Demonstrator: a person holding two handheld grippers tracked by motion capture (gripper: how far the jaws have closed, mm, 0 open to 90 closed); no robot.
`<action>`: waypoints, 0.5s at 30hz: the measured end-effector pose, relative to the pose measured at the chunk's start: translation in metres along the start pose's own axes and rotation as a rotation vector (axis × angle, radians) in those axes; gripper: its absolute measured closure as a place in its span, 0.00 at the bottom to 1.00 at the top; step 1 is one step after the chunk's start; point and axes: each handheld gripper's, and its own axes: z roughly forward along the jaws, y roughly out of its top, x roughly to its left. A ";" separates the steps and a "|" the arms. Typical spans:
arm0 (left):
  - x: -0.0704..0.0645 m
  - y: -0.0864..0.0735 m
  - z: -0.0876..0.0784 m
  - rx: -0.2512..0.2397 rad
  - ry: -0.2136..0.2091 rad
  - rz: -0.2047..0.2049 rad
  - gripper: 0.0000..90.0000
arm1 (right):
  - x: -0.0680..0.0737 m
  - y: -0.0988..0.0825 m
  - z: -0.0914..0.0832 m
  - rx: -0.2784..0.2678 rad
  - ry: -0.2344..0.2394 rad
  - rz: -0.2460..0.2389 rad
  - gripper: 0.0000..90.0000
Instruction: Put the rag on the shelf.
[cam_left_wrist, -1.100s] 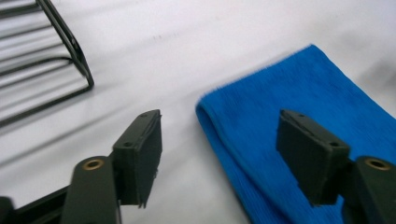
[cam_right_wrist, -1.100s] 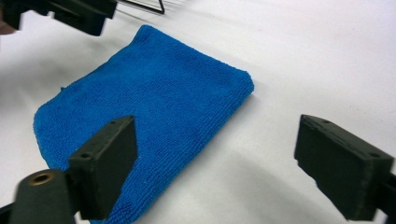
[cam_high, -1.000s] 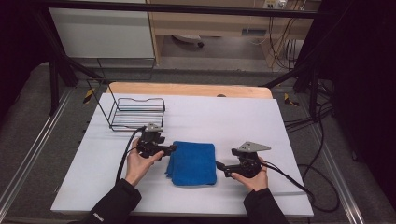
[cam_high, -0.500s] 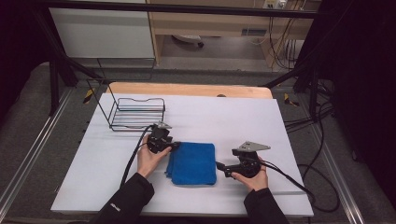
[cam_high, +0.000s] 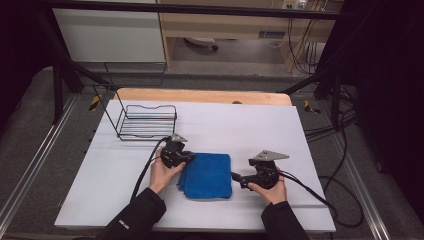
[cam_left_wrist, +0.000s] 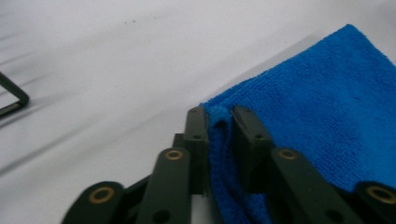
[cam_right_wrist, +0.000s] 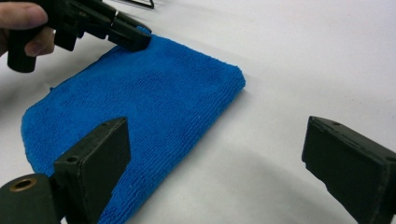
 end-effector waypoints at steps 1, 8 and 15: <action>-0.001 0.000 0.000 0.000 -0.005 0.001 0.88 | 0.000 0.001 0.001 -0.003 -0.003 -0.004 0.08; -0.002 0.000 0.000 0.008 0.001 -0.004 0.93 | -0.003 0.017 0.011 -0.029 -0.004 0.004 0.05; -0.003 0.000 0.001 0.009 0.004 0.010 0.93 | -0.010 0.034 0.034 -0.029 -0.038 0.044 0.15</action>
